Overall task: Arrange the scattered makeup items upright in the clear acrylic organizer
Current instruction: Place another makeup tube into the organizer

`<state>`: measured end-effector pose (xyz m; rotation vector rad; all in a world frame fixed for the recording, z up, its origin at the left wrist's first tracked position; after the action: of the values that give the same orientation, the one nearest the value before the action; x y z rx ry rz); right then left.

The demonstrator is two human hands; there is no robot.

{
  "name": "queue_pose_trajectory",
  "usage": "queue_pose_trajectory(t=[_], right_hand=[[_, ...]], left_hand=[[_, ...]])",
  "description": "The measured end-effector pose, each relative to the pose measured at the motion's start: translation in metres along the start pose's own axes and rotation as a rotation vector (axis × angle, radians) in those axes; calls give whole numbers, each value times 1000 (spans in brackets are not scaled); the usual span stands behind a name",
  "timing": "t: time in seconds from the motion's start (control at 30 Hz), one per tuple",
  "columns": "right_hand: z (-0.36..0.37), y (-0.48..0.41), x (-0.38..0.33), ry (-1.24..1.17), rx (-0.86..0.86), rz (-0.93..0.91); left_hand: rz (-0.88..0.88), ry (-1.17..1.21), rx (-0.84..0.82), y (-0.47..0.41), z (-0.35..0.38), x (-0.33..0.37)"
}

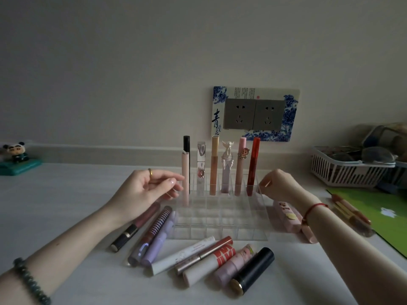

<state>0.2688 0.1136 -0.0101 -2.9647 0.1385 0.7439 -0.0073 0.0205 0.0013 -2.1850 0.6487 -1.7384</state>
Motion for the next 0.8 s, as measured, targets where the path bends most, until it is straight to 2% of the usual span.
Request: queue_pose_trajectory(t=[0.33,0.47,0.63,0.8], right_hand=[[17,-18,7,38,-49,170],[12,-16,9,-31,-25,207],[-20,-7,7,-284,-6,117],[-62,18,-4,-513,107,-19]], left_hand=[[-42,-23,81,-4,-9,-9],[-47,-40,77,-4,-9,-9],[-45,-30,78,-3,-8,-4],[-33,25,75,-2,-2,7]])
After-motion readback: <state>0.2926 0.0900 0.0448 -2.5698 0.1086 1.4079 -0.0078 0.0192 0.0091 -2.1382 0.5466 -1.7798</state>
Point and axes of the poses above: each hand's wrist, its own y-axis away from the middle knuckle, its own z-axis out of the palm, x = y × z, the point moved 1 cm from there along -y, towards the middle knuckle, and after that the axes turned 7 degrees about z, right-handed, at the moved point
